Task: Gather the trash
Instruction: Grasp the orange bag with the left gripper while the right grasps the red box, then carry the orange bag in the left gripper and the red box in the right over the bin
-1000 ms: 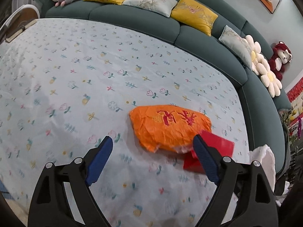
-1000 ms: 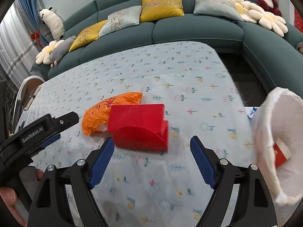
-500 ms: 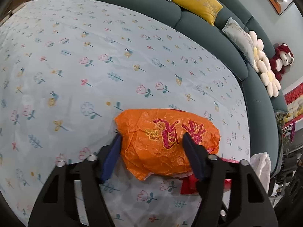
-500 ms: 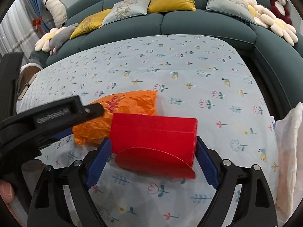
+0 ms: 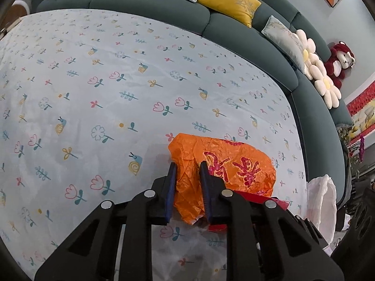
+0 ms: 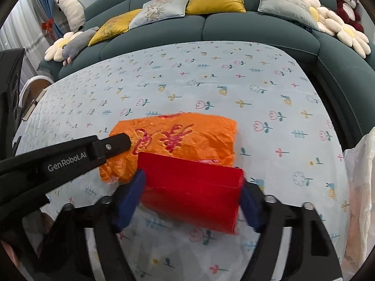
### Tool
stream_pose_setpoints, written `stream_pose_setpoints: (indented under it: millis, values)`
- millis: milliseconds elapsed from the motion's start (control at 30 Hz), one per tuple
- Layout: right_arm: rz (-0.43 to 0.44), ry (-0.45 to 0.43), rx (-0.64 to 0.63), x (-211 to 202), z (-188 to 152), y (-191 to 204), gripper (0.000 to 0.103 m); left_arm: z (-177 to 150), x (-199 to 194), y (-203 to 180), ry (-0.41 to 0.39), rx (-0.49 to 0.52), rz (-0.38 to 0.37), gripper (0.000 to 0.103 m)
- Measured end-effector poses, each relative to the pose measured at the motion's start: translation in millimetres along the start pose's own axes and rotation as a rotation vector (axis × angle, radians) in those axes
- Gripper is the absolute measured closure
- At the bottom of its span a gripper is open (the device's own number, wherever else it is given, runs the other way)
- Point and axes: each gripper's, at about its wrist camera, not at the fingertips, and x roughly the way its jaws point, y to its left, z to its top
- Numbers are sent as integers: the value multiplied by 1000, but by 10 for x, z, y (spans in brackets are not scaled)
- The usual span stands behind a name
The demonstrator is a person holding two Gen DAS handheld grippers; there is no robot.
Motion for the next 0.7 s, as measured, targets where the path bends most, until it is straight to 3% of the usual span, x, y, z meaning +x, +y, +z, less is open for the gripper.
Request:
stream_pose_setpoints:
  millis: [133,333,533,700]
  values:
    - [12,-4,25,-126,-55,-140,66,-60,-98,-47,-10,5,0,86]
    - [31,-19,44,-389,-158,-272,87,-208,-274,-195,-27,27,10,88]
    - [49,-62,49,-766,-272,-377,102,-353,-451,-407,-38,43,-3,88]
    - [35,-112,74,-1131,-368,-567,102,-484,-570,-645,-41,77,-24,88]
